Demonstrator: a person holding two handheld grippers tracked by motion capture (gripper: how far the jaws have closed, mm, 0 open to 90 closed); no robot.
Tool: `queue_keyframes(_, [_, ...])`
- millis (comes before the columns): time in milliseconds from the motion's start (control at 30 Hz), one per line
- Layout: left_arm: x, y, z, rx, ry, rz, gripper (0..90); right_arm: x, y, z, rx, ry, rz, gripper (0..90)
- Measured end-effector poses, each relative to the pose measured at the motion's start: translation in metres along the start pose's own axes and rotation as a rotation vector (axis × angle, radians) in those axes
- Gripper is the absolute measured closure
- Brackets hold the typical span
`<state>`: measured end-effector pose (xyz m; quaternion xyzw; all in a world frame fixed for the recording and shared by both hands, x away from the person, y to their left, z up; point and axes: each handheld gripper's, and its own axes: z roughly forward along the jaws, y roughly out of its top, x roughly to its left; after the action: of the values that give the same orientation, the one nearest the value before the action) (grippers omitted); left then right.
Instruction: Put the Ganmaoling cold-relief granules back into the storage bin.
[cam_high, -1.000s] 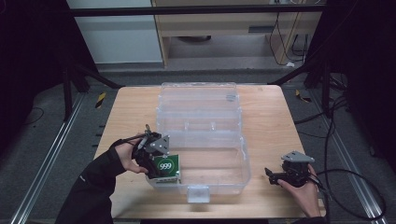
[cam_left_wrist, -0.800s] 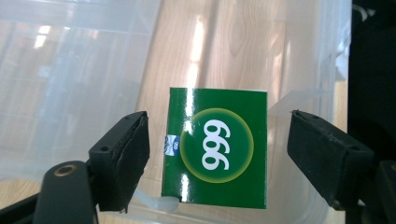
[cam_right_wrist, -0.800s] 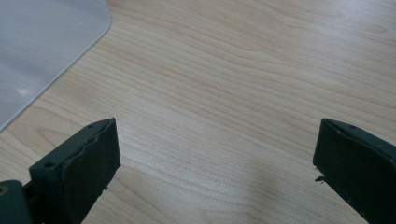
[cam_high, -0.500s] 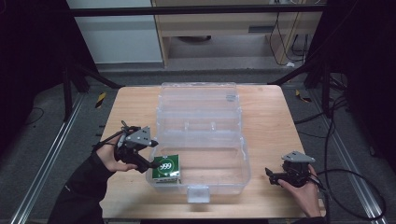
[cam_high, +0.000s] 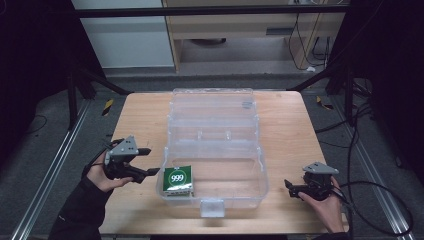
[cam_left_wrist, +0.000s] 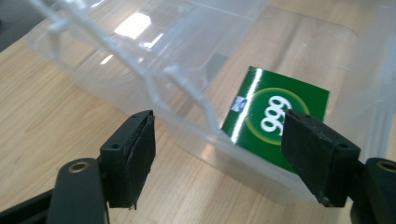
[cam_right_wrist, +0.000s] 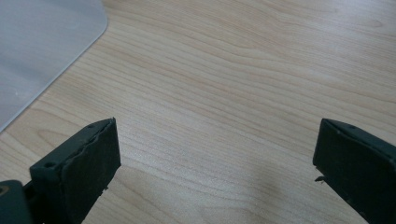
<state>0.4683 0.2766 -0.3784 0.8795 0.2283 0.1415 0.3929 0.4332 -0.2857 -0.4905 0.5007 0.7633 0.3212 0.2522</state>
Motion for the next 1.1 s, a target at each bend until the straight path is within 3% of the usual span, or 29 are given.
queue_keyframes(133, [0.006, -0.016, -0.001, -0.031, 0.049, -0.065, 25.5, 0.001, 0.0, 0.0, -0.002, 0.0, 0.003, 1.2])
queue_keyframes(167, [0.006, -0.016, -0.001, -0.031, 0.049, -0.065, 25.3, 0.001, 0.0, 0.0, -0.002, 0.0, 0.003, 1.2])
queue_keyframes(233, [0.01, -0.028, -0.001, -0.066, 0.102, -0.115, 25.3, 0.0, -0.001, 0.0, -0.004, -0.004, 0.0, 1.2])
queue_keyframes(267, [0.01, -0.028, -0.001, -0.066, 0.102, -0.115, 25.3, 0.0, -0.001, 0.0, -0.004, -0.004, 0.0, 1.2])
queue_keyframes(333, [0.014, -0.04, 0.001, -0.104, 0.147, -0.181, 25.3, 0.0, -0.001, 0.0, -0.004, -0.005, -0.001, 1.2])
queue_keyframes(367, [0.014, -0.04, 0.001, -0.104, 0.147, -0.181, 25.3, 0.0, -0.001, 0.0, -0.004, -0.005, -0.001, 1.2])
queue_keyframes(400, [0.017, -0.048, 0.002, -0.113, 0.181, -0.221, 25.3, 0.0, -0.001, 0.0, -0.003, -0.007, 0.005, 1.2])
queue_keyframes(433, [0.017, -0.048, 0.002, -0.113, 0.181, -0.221, 25.3, 0.0, -0.001, 0.0, -0.003, -0.007, 0.005, 1.2])
queue_keyframes(500, [0.019, -0.058, 0.006, -0.126, 0.217, -0.269, 25.2, 0.0, -0.001, 0.0, -0.004, -0.005, 0.009, 1.2])
queue_keyframes(667, [0.02, -0.066, 0.009, -0.136, 0.271, -0.304, 24.7, -0.001, -0.001, 0.0, -0.007, -0.009, 0.007, 0.9])
queue_keyframes(800, [0.02, -0.075, 0.014, -0.162, 0.337, -0.365, 24.8, -0.001, -0.002, 0.0, -0.009, -0.013, 0.007, 0.7])
queue_keyframes(967, [0.019, -0.083, 0.019, -0.143, 0.38, -0.38, 24.7, -0.002, -0.003, 0.0, -0.014, -0.02, 0.012, 0.7])
queue_keyframes(1033, [0.017, -0.089, 0.021, -0.148, 0.425, -0.402, 24.5, -0.002, -0.004, 0.0, -0.019, -0.024, 0.012, 0.6])
queue_keyframes(1067, [0.017, -0.089, 0.021, -0.148, 0.425, -0.402, 24.5, -0.002, -0.004, 0.0, -0.016, -0.025, 0.018, 0.5])
queue_keyframes(1100, [0.017, -0.094, 0.022, -0.143, 0.46, -0.412, 24.6, -0.002, -0.005, 0.0, -0.015, -0.025, 0.021, 0.5])
